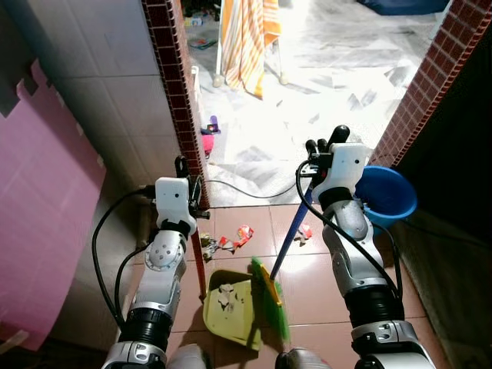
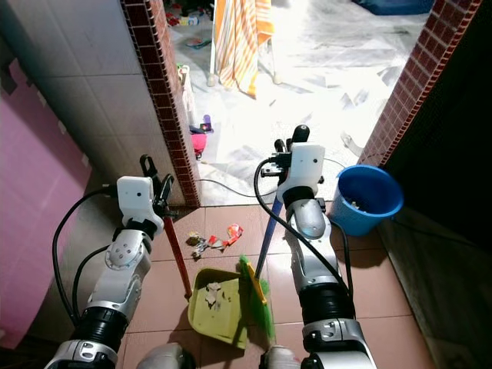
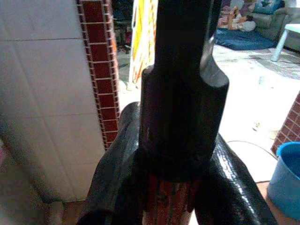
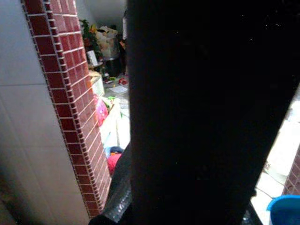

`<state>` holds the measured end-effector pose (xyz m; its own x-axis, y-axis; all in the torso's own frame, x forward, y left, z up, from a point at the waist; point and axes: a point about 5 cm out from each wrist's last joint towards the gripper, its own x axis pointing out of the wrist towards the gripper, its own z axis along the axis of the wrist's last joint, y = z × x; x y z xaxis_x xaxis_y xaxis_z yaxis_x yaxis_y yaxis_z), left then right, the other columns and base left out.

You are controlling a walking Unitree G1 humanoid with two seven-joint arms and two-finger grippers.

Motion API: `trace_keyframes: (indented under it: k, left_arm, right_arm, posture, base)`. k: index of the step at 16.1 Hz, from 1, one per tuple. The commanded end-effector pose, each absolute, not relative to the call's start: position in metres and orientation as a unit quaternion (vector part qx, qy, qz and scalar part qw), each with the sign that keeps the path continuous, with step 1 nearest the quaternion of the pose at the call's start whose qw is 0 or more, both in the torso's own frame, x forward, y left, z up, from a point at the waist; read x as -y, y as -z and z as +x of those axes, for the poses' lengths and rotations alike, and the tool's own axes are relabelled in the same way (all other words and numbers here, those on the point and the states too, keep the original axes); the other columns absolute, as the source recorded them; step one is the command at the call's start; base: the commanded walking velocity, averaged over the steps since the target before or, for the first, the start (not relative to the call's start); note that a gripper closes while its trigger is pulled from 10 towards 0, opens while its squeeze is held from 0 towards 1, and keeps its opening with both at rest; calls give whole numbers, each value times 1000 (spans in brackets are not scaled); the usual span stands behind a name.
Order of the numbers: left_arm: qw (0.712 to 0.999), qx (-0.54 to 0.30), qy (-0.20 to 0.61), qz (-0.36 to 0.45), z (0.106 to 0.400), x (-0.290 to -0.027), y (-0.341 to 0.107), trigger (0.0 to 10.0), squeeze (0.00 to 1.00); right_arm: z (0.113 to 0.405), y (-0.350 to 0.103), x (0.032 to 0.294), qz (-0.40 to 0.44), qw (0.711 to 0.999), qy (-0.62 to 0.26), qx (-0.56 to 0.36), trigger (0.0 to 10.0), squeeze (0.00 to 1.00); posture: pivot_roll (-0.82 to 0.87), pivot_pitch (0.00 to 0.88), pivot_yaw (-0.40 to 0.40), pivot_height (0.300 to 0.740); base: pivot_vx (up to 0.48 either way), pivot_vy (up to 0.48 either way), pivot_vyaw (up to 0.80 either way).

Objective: Sweep floor

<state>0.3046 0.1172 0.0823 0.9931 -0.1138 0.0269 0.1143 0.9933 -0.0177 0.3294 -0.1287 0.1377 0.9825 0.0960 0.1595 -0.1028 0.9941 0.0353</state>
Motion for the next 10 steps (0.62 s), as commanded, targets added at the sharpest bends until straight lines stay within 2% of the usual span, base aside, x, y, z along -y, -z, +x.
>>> trace_keyframes:
  k: [1,10]
  left_arm:
    - [997,45,65,-15,311,-111,-98,10000,0]
    - [997,38,62,-20,312,-111,-97,10000,0]
  right_arm:
    - [332,-147,132,13,994,-47,100,10000,0]
    - [333,-146,131,10,994,-49,98,10000,0]
  posture:
    - [-53,0,59,740]
    - [-56,0,56,740]
  base:
    - [0,-277,0]
    - [0,-401,0]
